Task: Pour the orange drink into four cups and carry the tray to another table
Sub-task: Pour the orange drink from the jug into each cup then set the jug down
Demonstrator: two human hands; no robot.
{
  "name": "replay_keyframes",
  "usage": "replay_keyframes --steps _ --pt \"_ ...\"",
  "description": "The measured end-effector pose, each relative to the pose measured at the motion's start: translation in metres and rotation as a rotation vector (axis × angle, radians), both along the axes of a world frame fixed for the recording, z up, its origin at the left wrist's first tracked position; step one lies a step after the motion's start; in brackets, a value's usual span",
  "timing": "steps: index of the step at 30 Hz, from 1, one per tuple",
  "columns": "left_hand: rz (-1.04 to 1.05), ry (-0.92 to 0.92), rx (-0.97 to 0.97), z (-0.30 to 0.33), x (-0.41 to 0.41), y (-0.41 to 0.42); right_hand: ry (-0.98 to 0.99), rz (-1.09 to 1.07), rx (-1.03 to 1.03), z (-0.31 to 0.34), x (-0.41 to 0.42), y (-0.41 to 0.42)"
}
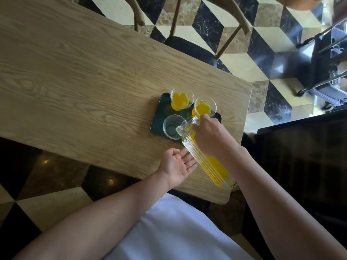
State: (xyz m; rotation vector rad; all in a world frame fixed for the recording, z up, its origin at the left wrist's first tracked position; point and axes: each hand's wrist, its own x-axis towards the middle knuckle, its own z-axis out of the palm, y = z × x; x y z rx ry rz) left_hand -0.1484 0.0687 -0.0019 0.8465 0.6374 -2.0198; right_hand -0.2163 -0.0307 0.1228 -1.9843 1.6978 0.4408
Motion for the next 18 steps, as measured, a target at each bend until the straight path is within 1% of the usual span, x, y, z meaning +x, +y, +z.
replay_keyframes --steps 2,4,7,12,14,17,18 --pt "-0.008 -0.001 0.01 0.0 0.0 0.001 -0.033 -0.068 0.022 -0.004 0.003 0.001" --pt "-0.024 0.0 0.019 0.002 -0.001 0.002 -0.046 -0.046 0.067 -0.004 0.005 0.005" --pt "-0.034 0.012 0.035 0.005 -0.001 0.003 -0.013 0.01 0.054 -0.008 0.007 0.003" --pt "-0.016 0.009 0.072 0.01 0.0 0.003 0.024 -0.005 0.023 -0.007 0.01 0.0" --pt "-0.015 0.007 0.095 0.009 0.0 0.002 -0.033 -0.042 0.052 -0.009 0.012 0.002" --pt "-0.02 -0.001 0.108 0.007 0.001 0.001 -0.03 -0.043 0.039 -0.012 0.014 0.0" --pt "-0.023 -0.004 0.106 0.008 0.002 0.001 0.006 -0.003 0.026 -0.012 0.015 -0.003"
